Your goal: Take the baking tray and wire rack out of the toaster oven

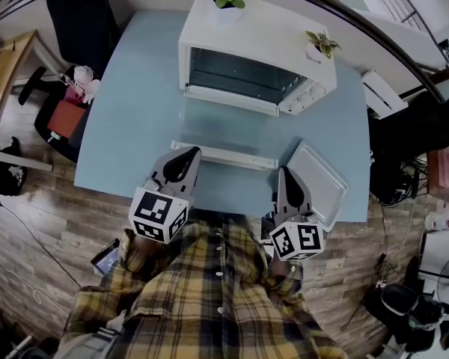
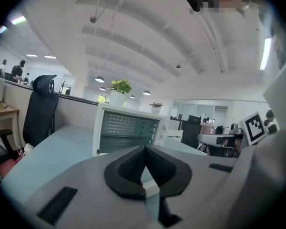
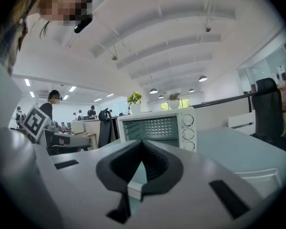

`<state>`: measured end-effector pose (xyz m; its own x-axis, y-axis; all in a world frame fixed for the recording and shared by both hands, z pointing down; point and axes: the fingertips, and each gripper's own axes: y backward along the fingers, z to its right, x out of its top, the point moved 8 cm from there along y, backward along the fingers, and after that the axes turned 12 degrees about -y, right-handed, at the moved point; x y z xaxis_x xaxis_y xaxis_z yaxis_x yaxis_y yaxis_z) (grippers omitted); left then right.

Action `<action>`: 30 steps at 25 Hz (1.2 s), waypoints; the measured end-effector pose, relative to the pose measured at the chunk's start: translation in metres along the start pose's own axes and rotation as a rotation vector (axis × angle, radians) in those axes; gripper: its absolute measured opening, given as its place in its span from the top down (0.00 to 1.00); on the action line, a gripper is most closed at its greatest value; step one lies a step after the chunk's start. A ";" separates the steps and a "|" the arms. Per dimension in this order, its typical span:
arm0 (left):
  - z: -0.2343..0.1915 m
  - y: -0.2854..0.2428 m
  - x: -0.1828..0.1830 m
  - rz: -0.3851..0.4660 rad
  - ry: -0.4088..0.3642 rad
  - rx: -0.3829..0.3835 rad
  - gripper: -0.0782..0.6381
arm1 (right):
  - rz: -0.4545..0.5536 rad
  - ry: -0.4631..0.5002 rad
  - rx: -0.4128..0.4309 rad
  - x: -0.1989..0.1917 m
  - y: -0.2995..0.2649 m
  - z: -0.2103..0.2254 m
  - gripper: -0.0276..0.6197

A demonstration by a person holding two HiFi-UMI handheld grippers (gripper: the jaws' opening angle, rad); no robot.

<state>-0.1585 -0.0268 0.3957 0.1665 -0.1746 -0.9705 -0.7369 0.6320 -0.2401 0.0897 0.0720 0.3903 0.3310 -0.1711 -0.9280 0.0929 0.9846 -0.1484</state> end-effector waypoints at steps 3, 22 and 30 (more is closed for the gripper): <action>0.000 -0.001 -0.001 -0.003 0.004 0.002 0.90 | -0.006 -0.005 -0.016 -0.001 -0.001 0.003 0.95; -0.007 0.003 -0.003 -0.010 0.007 0.022 0.90 | -0.009 -0.021 -0.022 -0.004 -0.003 0.000 0.95; -0.006 0.003 -0.003 -0.012 0.008 0.026 0.90 | -0.009 -0.024 -0.033 -0.005 -0.001 0.003 0.95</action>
<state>-0.1648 -0.0286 0.3985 0.1700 -0.1879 -0.9674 -0.7179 0.6489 -0.2522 0.0908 0.0714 0.3960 0.3530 -0.1801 -0.9181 0.0650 0.9836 -0.1680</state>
